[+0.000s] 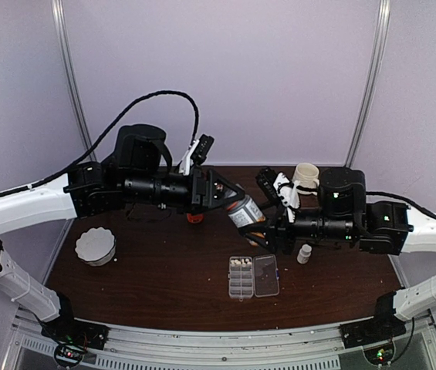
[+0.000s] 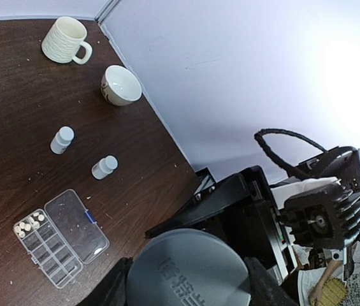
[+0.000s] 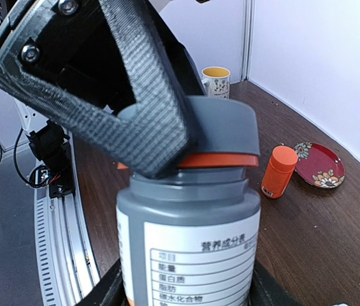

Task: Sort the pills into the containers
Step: Screw the lid of the pill bottle onto the pill bottle.

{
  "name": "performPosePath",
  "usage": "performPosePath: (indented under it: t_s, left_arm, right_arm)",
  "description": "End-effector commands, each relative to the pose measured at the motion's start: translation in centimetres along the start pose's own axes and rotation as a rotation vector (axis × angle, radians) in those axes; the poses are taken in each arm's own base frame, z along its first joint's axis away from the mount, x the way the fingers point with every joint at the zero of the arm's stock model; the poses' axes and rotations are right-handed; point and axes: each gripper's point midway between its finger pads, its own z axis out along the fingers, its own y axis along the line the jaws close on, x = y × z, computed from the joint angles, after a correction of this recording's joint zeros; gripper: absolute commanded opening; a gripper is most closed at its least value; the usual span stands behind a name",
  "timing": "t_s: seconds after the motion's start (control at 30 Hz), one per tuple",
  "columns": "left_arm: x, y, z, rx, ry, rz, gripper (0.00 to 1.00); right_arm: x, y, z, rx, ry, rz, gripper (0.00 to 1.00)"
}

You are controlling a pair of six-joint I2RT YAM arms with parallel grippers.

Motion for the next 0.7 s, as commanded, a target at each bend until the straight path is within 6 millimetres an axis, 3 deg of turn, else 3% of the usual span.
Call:
performPosePath:
  t_s: [0.0,0.2,0.47,0.67]
  left_arm:
    - [4.4,1.1,-0.3,-0.025,0.156,0.074,0.00]
    - [5.5,0.5,-0.8,0.038,0.194,0.313,0.00]
    - [7.2,-0.1,-0.7,0.150,0.242,0.476,0.00]
    - [8.4,-1.1,-1.0,0.280,0.238,0.664,0.00]
  right_arm:
    - [-6.8,-1.4,-2.6,0.039,-0.236,0.053,0.00]
    - [-6.9,0.8,-3.0,-0.107,-0.209,0.063,0.00]
    - [-8.1,1.7,-4.4,-0.231,-0.277,0.136,0.00]
    - [-7.6,4.1,-4.7,-0.379,-0.258,0.097,0.00]
